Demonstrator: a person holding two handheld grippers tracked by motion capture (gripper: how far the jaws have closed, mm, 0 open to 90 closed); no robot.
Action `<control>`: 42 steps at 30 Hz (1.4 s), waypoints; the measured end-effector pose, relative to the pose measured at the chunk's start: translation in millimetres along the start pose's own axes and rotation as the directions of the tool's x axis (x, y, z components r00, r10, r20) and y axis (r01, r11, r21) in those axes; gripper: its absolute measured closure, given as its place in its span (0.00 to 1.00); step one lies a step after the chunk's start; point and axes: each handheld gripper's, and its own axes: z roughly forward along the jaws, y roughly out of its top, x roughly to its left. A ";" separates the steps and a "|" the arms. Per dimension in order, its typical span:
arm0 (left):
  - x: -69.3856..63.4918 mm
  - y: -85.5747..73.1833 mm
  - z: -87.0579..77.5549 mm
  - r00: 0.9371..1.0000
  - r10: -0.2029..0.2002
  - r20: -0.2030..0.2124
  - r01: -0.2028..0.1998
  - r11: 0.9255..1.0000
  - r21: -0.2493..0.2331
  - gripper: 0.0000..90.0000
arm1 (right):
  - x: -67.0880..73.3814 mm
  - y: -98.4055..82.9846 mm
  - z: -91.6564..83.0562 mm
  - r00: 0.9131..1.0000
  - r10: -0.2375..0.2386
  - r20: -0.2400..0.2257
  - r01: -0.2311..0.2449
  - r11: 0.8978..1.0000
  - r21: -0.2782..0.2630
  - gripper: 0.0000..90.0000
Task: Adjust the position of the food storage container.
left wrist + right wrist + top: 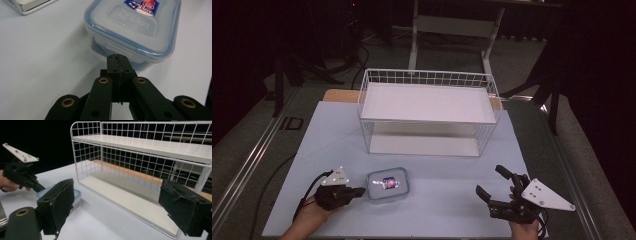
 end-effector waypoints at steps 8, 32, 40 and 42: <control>-1.9 16.7 20.8 1.000 0.020 0.009 -0.021 1.000 0.004 1.00 | -0.2 0.0 -0.6 1.000 0.002 -0.007 -0.002 1.000 -0.001 0.15; 4.2 24.6 27.9 1.000 -0.011 0.023 0.011 1.000 0.020 1.00 | -0.6 -1.5 -0.1 1.000 0.001 0.006 -0.001 1.000 0.007 0.15; 6.4 31.1 37.9 0.999 -0.034 0.016 0.033 0.999 0.018 1.00 | -1.3 -2.5 0.9 1.000 0.009 -0.001 -0.009 1.000 0.012 0.15; 7.5 32.0 39.6 0.999 -0.038 0.007 0.038 0.999 0.014 1.00 | -0.5 -2.9 1.1 1.000 0.010 -0.005 -0.010 1.000 0.013 0.15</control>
